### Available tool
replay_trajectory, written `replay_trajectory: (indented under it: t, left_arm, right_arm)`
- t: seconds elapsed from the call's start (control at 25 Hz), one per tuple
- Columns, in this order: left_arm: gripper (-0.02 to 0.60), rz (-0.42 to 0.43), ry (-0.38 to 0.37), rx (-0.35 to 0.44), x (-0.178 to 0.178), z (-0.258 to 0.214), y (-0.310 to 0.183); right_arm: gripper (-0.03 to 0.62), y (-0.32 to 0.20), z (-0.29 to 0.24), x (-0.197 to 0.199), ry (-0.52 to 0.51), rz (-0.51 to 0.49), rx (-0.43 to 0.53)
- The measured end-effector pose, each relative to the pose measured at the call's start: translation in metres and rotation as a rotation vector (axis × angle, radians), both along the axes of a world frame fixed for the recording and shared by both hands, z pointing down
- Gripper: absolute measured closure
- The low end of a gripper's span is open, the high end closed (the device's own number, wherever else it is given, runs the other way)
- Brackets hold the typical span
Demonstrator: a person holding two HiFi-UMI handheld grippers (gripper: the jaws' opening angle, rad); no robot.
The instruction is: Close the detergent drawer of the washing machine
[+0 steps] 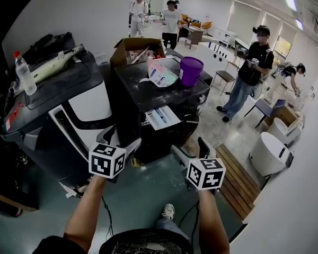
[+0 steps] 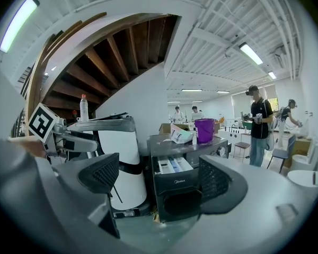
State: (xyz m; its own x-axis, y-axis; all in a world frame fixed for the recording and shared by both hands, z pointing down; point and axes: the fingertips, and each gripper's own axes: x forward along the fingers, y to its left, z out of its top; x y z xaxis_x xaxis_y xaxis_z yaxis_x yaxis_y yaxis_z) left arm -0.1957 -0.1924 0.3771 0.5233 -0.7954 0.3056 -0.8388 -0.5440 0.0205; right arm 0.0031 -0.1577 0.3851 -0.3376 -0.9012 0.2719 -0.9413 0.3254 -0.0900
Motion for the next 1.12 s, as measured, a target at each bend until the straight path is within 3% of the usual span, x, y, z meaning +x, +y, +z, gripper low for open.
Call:
replay_trajectory:
  t: [1.12]
  left_arm:
    - [0.164, -0.086, -0.055, -0.034, 0.062, 0.014, -0.067]
  right_arm:
    - [0.129, -0.096, 0.033, 0.048, -0.080, -0.119, -0.064]
